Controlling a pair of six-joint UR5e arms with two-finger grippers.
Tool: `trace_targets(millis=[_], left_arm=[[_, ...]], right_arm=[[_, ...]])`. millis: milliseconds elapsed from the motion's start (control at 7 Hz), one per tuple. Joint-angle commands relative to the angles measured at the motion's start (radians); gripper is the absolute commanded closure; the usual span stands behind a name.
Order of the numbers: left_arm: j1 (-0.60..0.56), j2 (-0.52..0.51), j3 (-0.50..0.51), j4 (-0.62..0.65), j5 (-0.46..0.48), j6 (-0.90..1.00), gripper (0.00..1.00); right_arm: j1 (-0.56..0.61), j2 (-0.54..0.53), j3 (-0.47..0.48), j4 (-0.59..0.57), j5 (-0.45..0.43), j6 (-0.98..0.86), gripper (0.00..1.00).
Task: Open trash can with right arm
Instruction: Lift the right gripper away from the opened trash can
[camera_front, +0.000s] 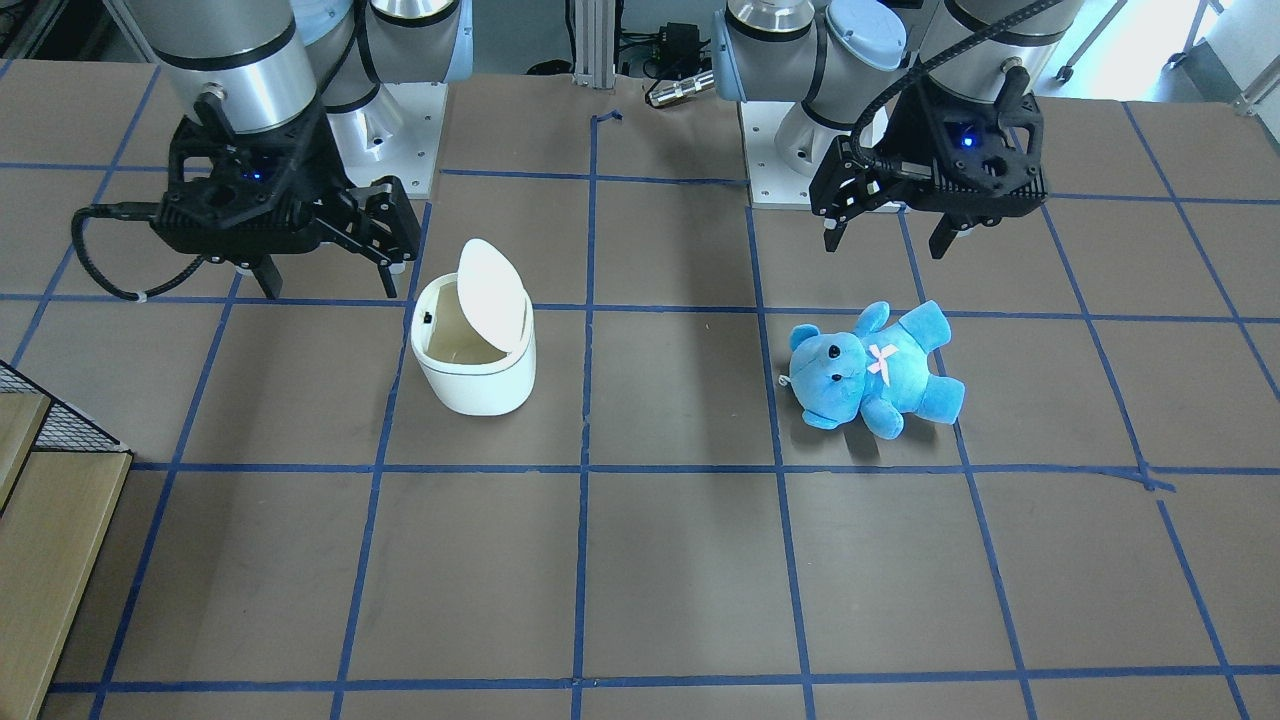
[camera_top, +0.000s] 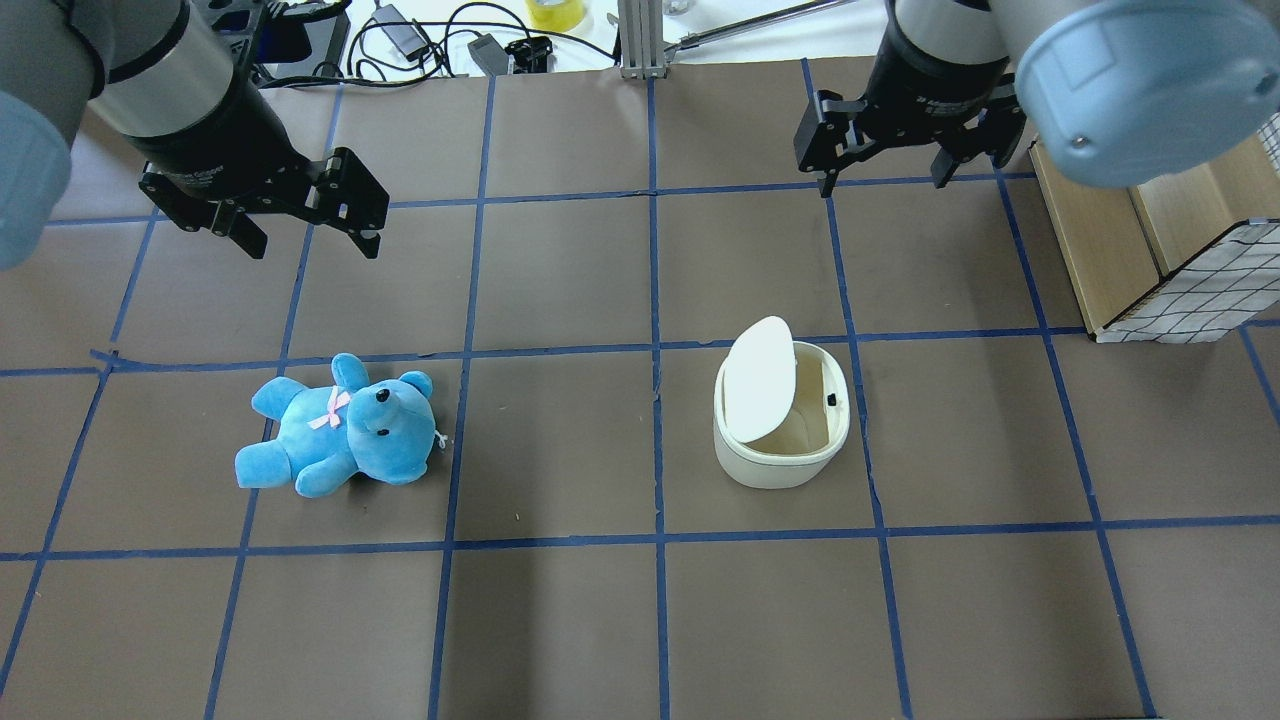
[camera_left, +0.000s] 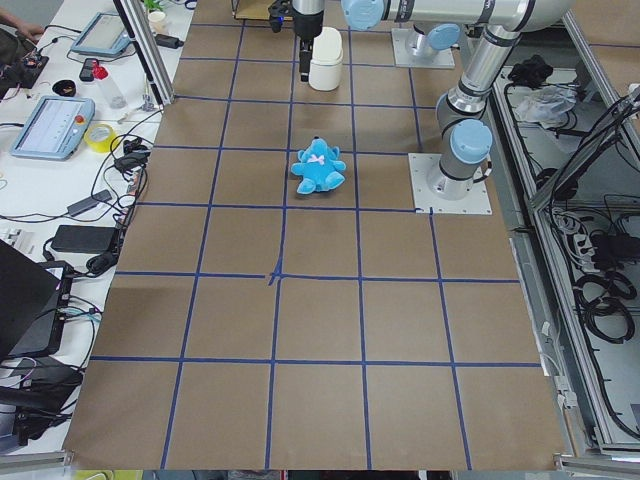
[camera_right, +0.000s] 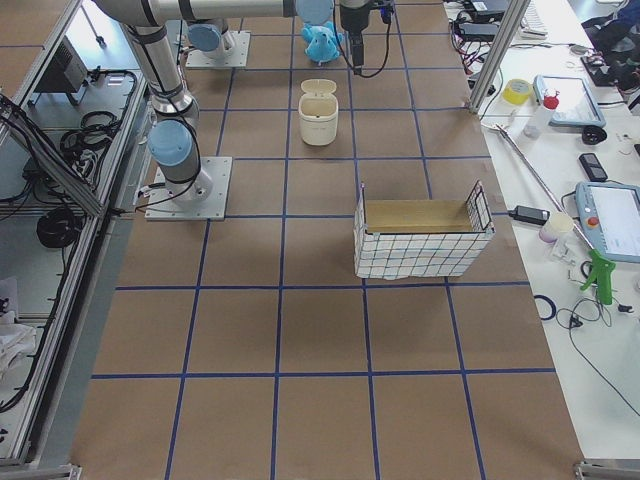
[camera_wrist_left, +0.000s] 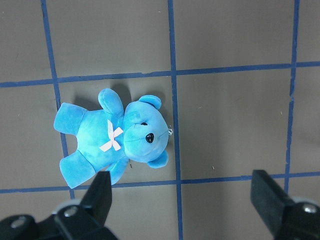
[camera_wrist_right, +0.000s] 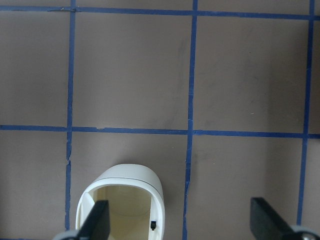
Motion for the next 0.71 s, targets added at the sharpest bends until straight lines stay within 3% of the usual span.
trace_targets(millis=[0,571], left_arm=[[0.000,0.000,0.000,0.000,-0.001,0.000,0.00],[0.000,0.000,0.000,0.000,-0.001,0.000,0.00]], right_arm=[[-0.017,-0.003,-0.008,0.021,0.002,-0.023,0.00],[-0.016,-0.006,-0.008,0.028,0.004,-0.023,0.00]])
